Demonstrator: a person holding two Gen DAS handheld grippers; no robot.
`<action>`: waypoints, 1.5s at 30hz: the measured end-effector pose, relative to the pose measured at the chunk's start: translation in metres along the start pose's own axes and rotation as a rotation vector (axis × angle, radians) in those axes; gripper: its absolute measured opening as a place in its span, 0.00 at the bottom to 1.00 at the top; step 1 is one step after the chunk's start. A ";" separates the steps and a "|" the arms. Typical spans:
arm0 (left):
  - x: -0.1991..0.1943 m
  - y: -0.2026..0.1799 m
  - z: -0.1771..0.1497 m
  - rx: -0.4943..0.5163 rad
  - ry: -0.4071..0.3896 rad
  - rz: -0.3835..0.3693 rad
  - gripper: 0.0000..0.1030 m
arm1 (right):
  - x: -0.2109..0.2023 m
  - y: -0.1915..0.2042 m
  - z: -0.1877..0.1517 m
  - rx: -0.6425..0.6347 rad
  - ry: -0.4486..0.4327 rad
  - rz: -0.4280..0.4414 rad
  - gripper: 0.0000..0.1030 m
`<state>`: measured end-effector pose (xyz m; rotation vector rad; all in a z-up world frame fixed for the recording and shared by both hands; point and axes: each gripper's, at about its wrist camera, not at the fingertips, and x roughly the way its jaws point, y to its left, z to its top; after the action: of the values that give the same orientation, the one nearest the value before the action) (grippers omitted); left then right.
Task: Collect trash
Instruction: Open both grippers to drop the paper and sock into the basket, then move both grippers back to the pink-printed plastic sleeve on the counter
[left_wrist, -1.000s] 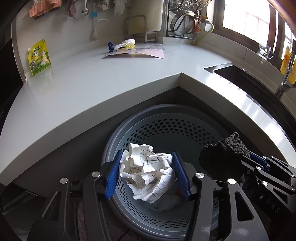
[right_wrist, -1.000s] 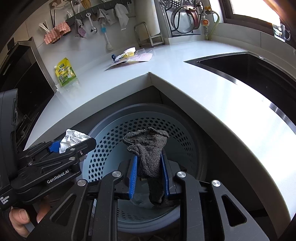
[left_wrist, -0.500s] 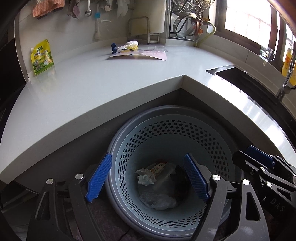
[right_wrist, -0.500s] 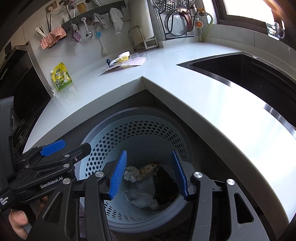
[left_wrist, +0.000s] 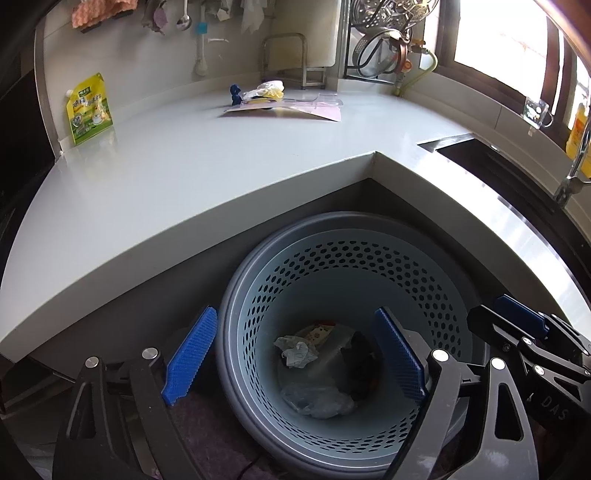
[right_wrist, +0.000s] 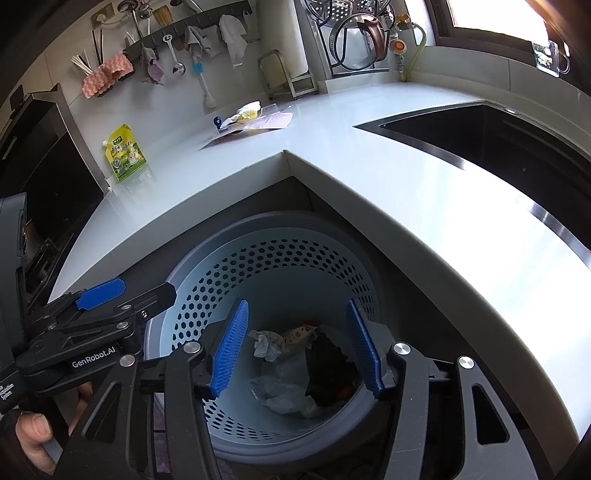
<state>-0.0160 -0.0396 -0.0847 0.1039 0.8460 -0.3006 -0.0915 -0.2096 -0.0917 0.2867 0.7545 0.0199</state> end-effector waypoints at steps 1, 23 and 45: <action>-0.001 0.001 0.000 0.001 -0.001 0.002 0.83 | 0.000 0.000 0.001 -0.001 -0.002 0.001 0.54; -0.018 0.043 0.093 -0.068 -0.146 0.034 0.92 | 0.006 0.013 0.122 -0.120 -0.139 0.069 0.68; -0.008 0.089 0.226 -0.073 -0.303 0.144 0.93 | 0.106 0.070 0.277 -0.366 -0.065 0.145 0.71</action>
<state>0.1690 -0.0004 0.0685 0.0492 0.5447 -0.1448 0.1792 -0.1985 0.0469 -0.0080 0.6504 0.2820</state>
